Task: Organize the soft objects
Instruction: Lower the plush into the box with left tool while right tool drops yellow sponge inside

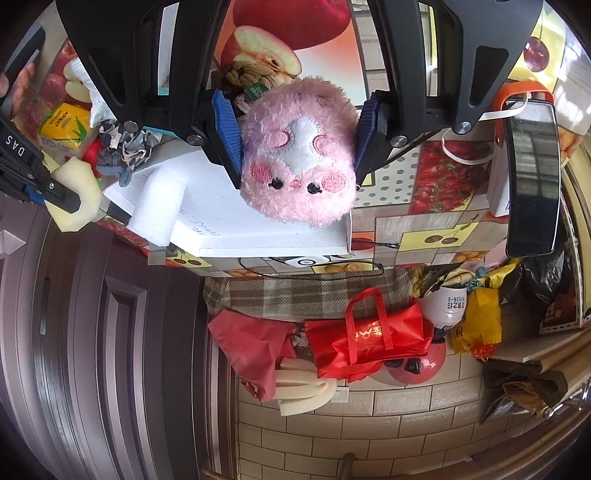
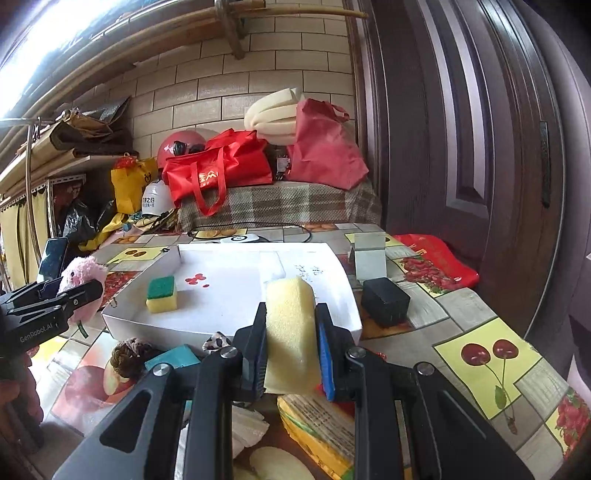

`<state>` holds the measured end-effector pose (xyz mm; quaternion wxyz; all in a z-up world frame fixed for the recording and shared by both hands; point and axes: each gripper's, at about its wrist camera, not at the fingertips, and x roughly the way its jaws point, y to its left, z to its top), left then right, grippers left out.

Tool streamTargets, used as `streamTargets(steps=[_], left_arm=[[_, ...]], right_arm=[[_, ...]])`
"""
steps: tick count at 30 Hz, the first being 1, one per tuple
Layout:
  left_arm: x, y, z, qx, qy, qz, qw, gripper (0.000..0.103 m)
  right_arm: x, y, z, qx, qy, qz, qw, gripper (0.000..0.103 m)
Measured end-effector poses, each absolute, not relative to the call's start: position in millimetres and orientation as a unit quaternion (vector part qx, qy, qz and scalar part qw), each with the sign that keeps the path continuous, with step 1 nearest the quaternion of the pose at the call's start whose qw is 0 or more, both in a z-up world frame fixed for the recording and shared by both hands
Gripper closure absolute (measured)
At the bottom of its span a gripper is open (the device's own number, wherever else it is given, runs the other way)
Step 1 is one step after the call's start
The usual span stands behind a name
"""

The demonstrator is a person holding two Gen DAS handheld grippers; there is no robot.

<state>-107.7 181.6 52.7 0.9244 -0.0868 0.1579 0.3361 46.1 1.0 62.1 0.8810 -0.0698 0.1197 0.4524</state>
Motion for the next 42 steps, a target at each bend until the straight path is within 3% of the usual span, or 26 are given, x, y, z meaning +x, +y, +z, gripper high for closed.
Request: streamTargets(steps=[11, 31, 37, 38, 40, 41, 42], left_arm=[[-82, 204, 55, -0.080, 0.155, 0.350, 0.920, 0.049], [-28, 256, 47, -0.111, 0.210, 0.353, 0.905, 0.048], [-25, 250, 48, -0.090, 0.211, 0.368, 0.901, 0.043], [-25, 248, 49, -0.084, 0.210, 0.370, 0.901, 0.040], [-25, 243, 50, -0.070, 0.205, 0.375, 0.901, 0.024], [-27, 240, 51, -0.065, 0.200, 0.377, 0.902, 0.014], [-29, 238, 51, -0.061, 0.194, 0.378, 0.903, 0.004]], right_arm=[[50, 43, 63, -0.096, 0.109, 0.457, 0.878, 0.080], [99, 108, 57, -0.093, 0.194, 0.435, 0.874, 0.080], [94, 110, 58, -0.105, 0.186, 0.430, 0.877, 0.079], [94, 112, 58, -0.107, 0.186, 0.430, 0.877, 0.077], [94, 113, 58, -0.111, 0.185, 0.426, 0.879, 0.054], [94, 113, 58, -0.110, 0.182, 0.422, 0.881, 0.032], [93, 112, 59, -0.108, 0.179, 0.420, 0.883, 0.017]])
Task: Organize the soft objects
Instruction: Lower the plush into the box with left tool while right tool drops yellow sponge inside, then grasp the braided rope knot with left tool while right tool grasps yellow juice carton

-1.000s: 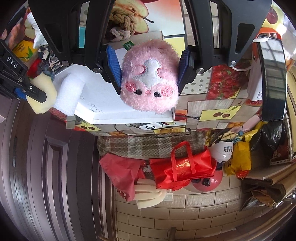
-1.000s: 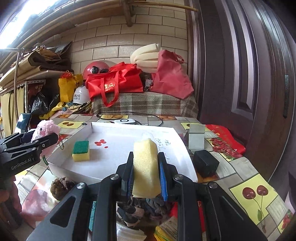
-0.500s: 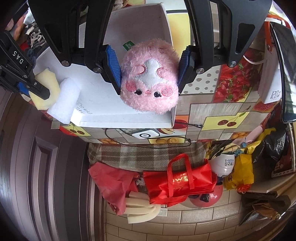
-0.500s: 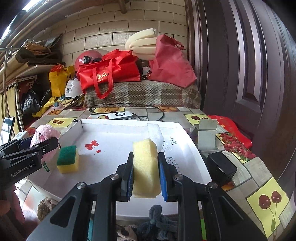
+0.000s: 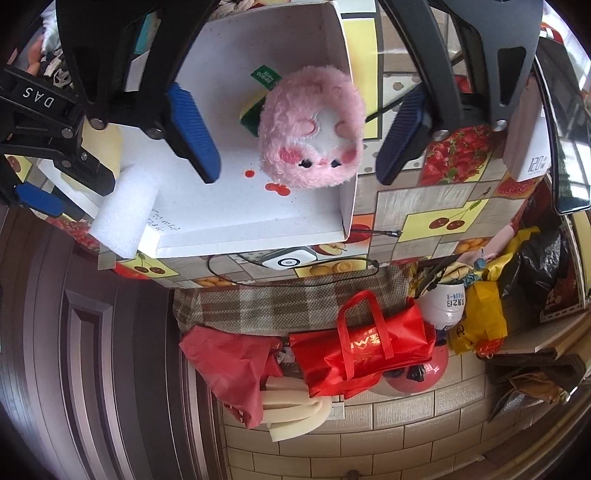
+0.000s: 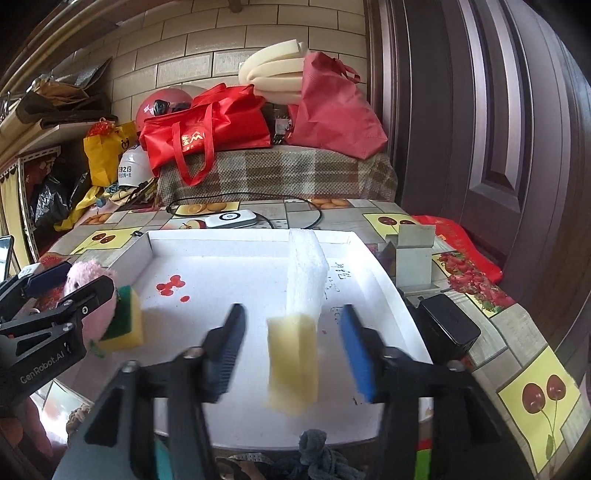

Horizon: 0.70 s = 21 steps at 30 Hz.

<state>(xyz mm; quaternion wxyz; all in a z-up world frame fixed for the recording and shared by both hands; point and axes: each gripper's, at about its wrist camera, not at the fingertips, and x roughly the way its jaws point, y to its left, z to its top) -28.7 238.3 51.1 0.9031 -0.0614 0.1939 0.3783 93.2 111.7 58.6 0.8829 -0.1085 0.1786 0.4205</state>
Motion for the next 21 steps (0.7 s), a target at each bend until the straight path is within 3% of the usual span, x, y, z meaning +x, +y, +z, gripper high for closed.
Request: streamTargets(steps=[1, 14, 21], left_arm=[[-30, 238, 52, -0.061, 0.190, 0.378, 0.904, 0.000], [-49, 237, 58, -0.075, 0.142, 0.399, 0.903, 0.000], [-56, 236, 58, -0.078, 0.136, 0.416, 0.896, 0.000]], right_arm=[[92, 110, 59, -0.107, 0.173, 0.420, 0.884, 0.017], [80, 99, 65, -0.091, 0.124, 0.409, 0.900, 0.016], [76, 90, 67, -0.076, 0.114, 0.406, 0.904, 0.000]])
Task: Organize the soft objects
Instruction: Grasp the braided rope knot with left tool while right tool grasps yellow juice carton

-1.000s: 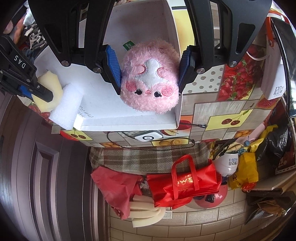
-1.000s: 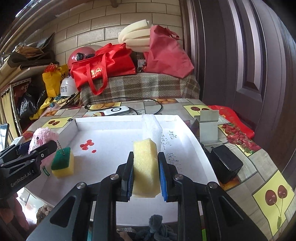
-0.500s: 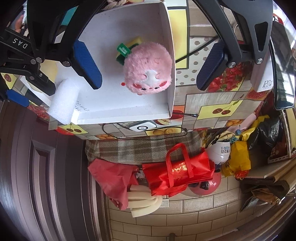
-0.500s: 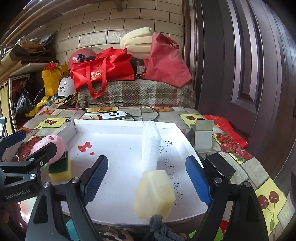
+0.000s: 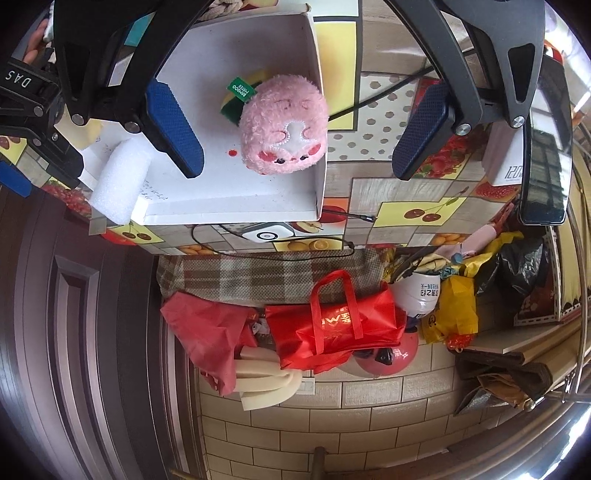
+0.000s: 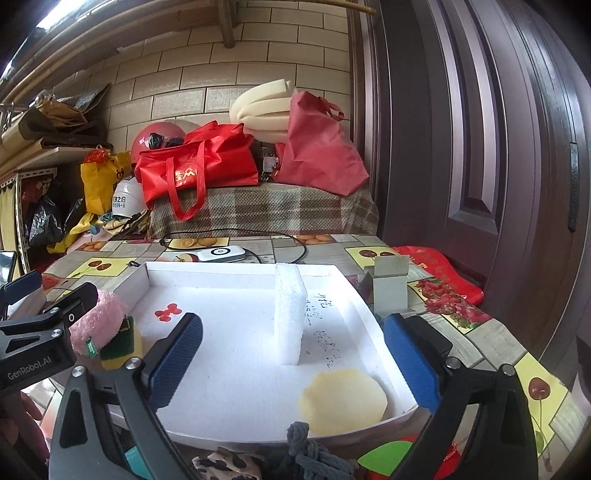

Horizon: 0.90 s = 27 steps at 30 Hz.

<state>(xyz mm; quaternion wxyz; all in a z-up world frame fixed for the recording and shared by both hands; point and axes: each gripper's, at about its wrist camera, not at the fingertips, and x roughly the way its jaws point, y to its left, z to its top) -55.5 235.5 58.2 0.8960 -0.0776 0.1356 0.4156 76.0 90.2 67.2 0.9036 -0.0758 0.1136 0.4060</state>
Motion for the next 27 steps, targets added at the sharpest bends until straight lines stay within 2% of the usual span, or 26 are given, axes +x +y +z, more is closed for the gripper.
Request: streamTargets(steps=[13, 27], left_arm=[[-79, 225, 57, -0.082, 0.131, 0.415, 0.897, 0.000], [-108, 208, 53, -0.093, 0.160, 0.346, 0.920, 0.000]], right_arm=[[57, 59, 66, -0.064, 0.110, 0.417, 0.900, 0.000], [40, 3, 61, -0.093, 0.126, 0.448, 0.880, 0.000]])
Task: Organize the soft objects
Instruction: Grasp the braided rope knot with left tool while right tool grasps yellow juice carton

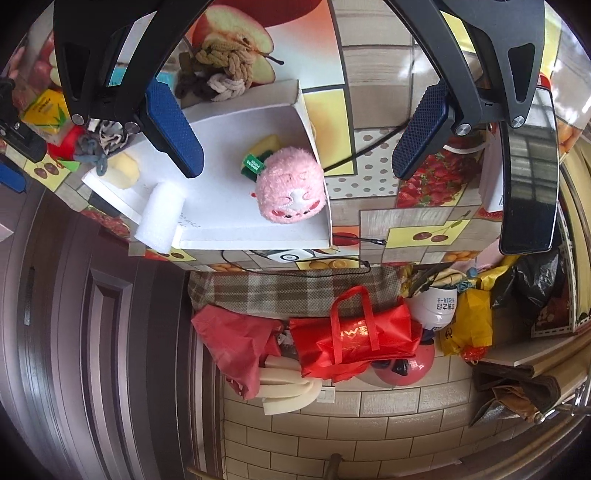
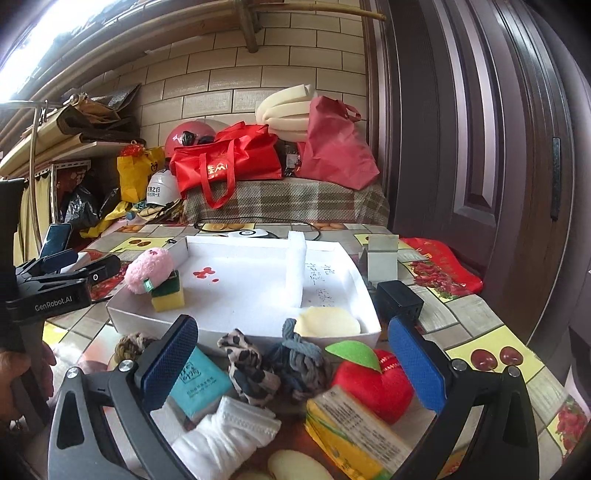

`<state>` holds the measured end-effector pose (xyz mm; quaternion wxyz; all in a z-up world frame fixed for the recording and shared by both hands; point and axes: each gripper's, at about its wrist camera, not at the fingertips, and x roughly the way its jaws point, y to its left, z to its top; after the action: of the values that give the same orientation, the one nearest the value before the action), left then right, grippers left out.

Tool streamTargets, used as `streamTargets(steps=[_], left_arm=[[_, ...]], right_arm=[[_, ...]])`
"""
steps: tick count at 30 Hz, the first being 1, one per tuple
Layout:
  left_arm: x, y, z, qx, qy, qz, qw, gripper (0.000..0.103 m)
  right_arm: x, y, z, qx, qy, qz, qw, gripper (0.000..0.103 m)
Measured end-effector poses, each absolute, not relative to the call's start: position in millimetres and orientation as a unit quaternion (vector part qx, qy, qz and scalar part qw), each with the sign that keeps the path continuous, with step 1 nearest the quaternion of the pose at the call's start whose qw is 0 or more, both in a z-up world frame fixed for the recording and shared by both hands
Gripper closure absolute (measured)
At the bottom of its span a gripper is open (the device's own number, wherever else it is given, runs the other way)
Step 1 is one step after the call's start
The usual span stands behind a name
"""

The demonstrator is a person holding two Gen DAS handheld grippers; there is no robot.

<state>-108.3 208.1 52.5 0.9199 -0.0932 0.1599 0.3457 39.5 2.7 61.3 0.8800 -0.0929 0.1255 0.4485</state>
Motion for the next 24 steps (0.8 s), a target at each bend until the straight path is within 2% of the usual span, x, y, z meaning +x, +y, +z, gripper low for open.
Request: streamTargets(steps=[5, 8, 16, 18, 19, 21, 24], left_arm=[[-110, 203, 47, -0.101, 0.208, 0.289, 0.929, 0.000], [-111, 201, 40, -0.114, 0.242, 0.264, 0.927, 0.000], [-98, 187, 24, -0.104, 0.320, 0.222, 0.915, 0.000], [-90, 183, 19, -0.091, 0.342, 0.220, 0.909, 0.000], [-85, 182, 16, -0.086, 0.355, 0.219, 0.905, 0.000], [-78, 182, 11, -0.079, 0.376, 0.217, 0.898, 0.007], [-72, 184, 4, -0.079, 0.400, 0.213, 0.888, 0.011]], right_arm=[[69, -29, 62, -0.061, 0.173, 0.421, 0.888, 0.000], [82, -36, 56, -0.088, 0.213, 0.416, 0.880, 0.000], [62, -45, 58, -0.134, 0.188, 0.464, 0.855, 0.001], [66, -38, 54, -0.144, 0.209, 0.472, 0.844, 0.010], [69, -34, 51, -0.150, 0.222, 0.475, 0.838, 0.018], [74, -24, 45, -0.166, 0.252, 0.482, 0.823, 0.031], [76, -15, 37, -0.182, 0.278, 0.486, 0.808, 0.038]])
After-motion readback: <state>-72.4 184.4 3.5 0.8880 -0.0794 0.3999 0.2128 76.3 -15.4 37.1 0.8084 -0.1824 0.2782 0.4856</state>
